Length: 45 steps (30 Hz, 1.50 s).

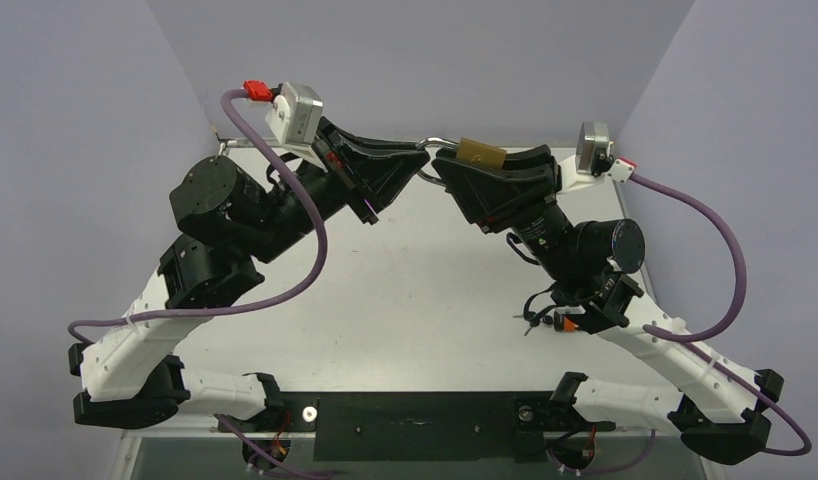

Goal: Lock with the key
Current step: Lock the lock.

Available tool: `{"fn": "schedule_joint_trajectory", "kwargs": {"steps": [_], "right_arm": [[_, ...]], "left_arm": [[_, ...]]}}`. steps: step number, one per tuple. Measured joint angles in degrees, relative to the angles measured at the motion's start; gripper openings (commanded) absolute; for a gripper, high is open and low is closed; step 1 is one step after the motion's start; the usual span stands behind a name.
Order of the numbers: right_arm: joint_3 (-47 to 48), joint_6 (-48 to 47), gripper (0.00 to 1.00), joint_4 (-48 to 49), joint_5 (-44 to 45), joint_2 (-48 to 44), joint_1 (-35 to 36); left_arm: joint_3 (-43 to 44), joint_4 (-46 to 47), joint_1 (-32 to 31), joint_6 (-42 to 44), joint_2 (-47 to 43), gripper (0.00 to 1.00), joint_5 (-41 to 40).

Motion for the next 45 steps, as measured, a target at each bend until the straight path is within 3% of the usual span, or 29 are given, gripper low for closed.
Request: {"fn": "schedule_joint_trajectory", "kwargs": {"steps": [8,17,26,37,45], "right_arm": [[-1.2,0.0,0.00,-2.0,-1.5,0.0,0.2],[-9.8,-0.5,0.00,-7.7,-5.6,-2.2,-6.0],[-15.6,0.9,0.00,-11.6,-13.7,-3.2,-12.2],[-18.6,9.3,0.14,-5.7,-26.7,-2.1,-18.9],[-20.0,13.1,0.16,-4.5,-31.8,-0.7,-21.5]], "left_arm": [[-6.9,1.2,0.4,0.2,-4.4,0.00,-2.0],[-15.9,-6.0,7.5,-2.3,-5.2,0.00,-1.9],[-19.0,-12.0,11.5,-4.9,-3.5,0.00,2.0],[-19.1,-14.7,12.1,-7.0,-3.4,0.00,3.9],[-18.7,-17.5,12.2,-7.7,-2.1,0.00,3.8]]}}
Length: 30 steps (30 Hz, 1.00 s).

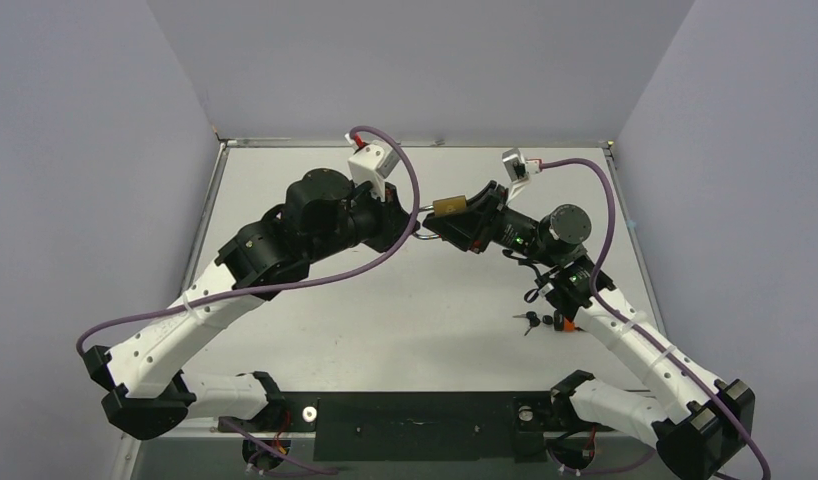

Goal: Lock with the key
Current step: Lock the lock.

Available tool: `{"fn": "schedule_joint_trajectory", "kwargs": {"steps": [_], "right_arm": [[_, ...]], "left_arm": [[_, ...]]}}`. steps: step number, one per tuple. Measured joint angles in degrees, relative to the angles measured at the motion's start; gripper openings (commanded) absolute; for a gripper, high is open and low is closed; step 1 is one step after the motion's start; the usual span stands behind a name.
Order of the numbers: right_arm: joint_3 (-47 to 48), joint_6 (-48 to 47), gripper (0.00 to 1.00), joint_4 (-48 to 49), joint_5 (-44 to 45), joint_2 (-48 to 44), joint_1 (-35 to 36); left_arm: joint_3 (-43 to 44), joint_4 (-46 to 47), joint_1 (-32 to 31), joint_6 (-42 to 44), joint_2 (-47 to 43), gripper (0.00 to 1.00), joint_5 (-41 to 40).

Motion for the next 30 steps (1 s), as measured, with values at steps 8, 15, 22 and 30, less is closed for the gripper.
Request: {"fn": "schedule_joint_trajectory", "kwargs": {"steps": [8,15,22,30], "right_arm": [[-0.7,1.6,0.25,0.8,-1.1,0.0,-1.2],[-2.7,3.2,0.37,0.7,-0.6,0.0,-1.9],[-5.2,4.6,0.50,-0.2,-0.4,-0.1,-2.8],[-8.5,7.8,0.61,4.3,-1.4,-2.5,-4.9]], "left_arm": [[2.7,-2.7,0.1,-1.1,2.2,0.00,-0.5],[4.5,-4.6,0.0,-1.3,3.2,0.00,-1.8],[6.8,-6.1,-0.9,-0.7,5.2,0.00,-0.7],[9.5,-6.3,-1.8,-0.5,6.4,0.00,3.7]]}}
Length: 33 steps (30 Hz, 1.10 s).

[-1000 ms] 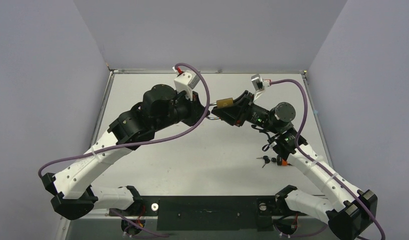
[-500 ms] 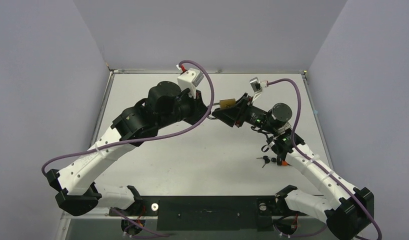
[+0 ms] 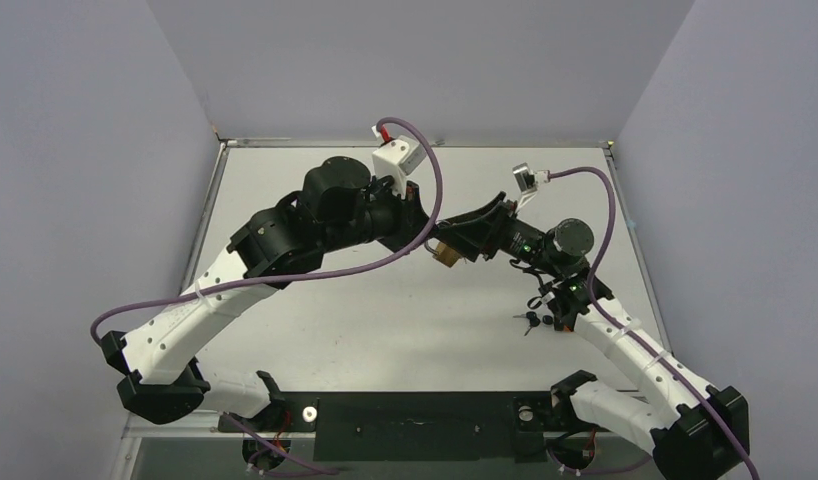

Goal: Lock with the key
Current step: Lock the lock.

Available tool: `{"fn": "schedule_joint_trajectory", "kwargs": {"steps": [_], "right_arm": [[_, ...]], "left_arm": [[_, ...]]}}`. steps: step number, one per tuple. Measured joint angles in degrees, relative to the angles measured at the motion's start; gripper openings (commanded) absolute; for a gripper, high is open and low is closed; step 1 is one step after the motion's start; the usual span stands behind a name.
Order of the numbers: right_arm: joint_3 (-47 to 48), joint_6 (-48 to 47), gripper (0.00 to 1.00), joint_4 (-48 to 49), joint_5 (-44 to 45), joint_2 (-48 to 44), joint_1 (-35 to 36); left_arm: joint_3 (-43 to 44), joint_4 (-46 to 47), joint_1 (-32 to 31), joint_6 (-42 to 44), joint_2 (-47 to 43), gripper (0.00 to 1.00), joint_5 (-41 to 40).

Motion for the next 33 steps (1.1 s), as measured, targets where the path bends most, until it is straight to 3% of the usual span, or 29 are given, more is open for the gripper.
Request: {"fn": "schedule_joint_trajectory", "kwargs": {"steps": [6,17,27,33], "right_arm": [[-2.3,5.4,0.62,10.5,-1.2,-1.7,-0.9],[-5.6,12.7,0.78,27.0,-3.5,-1.9,-1.4],[-7.2,12.6,0.77,31.1,-4.3,-1.2,-1.4],[-7.7,15.0,0.69,34.6,-4.7,0.9,-1.4]], "left_arm": [[2.8,-0.3,0.7,-0.3,0.1,0.00,4.5],[5.8,-1.3,2.5,-1.9,0.3,0.00,7.8],[9.7,-1.9,4.9,-4.7,1.1,0.00,12.8],[10.3,-1.0,5.2,-5.7,1.1,0.00,14.3]]}}
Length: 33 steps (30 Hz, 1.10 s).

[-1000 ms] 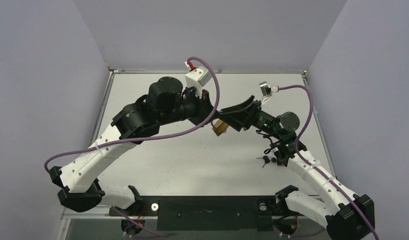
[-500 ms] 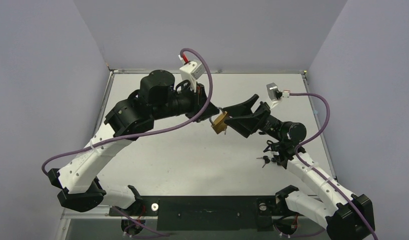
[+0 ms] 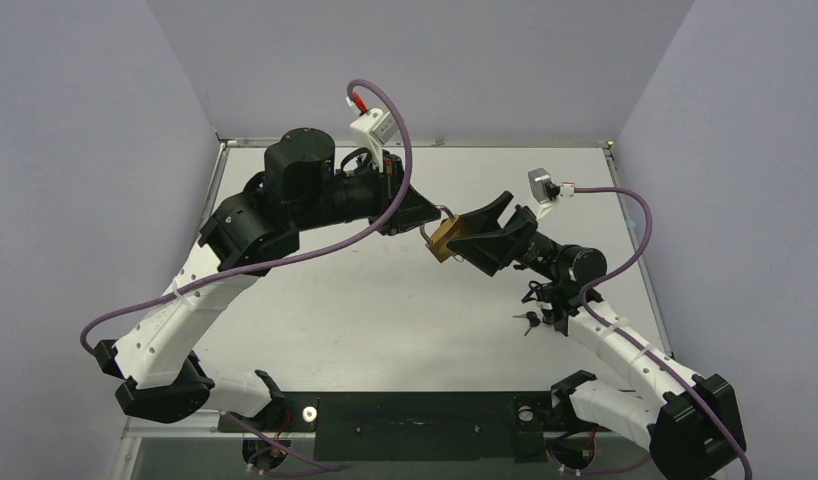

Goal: Lock with the key
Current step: Lock the lock.

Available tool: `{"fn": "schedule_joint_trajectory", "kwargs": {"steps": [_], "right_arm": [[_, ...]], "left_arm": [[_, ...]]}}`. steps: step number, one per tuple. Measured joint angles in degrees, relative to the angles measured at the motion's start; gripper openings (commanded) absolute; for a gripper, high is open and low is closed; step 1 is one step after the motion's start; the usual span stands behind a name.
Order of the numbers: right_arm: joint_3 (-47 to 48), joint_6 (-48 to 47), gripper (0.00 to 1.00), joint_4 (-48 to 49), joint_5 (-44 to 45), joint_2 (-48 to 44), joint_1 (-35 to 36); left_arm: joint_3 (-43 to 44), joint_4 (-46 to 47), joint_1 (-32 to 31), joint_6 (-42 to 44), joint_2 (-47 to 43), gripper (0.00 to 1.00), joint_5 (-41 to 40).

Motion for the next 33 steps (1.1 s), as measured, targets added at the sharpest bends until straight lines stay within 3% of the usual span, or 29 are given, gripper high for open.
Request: {"fn": "schedule_joint_trajectory", "kwargs": {"steps": [2,6,8,9,11,14,16,20,29,33], "right_arm": [[-0.2,1.1,0.65,1.4,-0.2,0.4,0.0],[-0.3,3.5,0.44,4.7,-0.5,0.9,0.0],[-0.5,5.1,0.27,6.8,-0.6,1.6,0.0],[-0.5,5.4,0.14,7.3,-0.5,1.9,0.0],[-0.5,7.7,0.00,9.0,-1.3,2.6,0.1],[-0.5,10.3,0.00,11.3,-1.4,2.3,0.4],[-0.5,10.5,0.00,11.4,-1.6,2.1,0.4],[-0.5,7.6,0.00,7.0,-2.0,0.5,0.4],[0.6,2.3,0.00,-1.8,-3.4,-1.9,0.4],[1.0,1.6,0.00,-3.0,-4.0,-1.9,0.4]], "left_arm": [[0.0,0.2,0.0,-0.3,0.0,0.00,0.1],[-0.2,1.0,0.4,-0.7,0.0,0.00,0.2],[-0.5,2.4,0.7,-1.2,0.0,0.00,0.7],[-0.7,3.2,0.7,-1.3,-0.1,0.00,0.8],[-0.9,4.0,0.9,-1.2,-0.2,0.00,0.7],[-0.9,4.4,1.7,-0.5,-0.2,0.08,1.2],[-0.9,4.3,1.7,-0.1,-0.3,0.20,1.6],[-1.0,3.8,1.6,0.7,-0.2,0.30,1.7],[-2.4,3.2,1.6,1.9,-0.2,0.31,2.6],[-2.4,2.6,1.7,2.6,-0.2,0.27,2.9]]}}
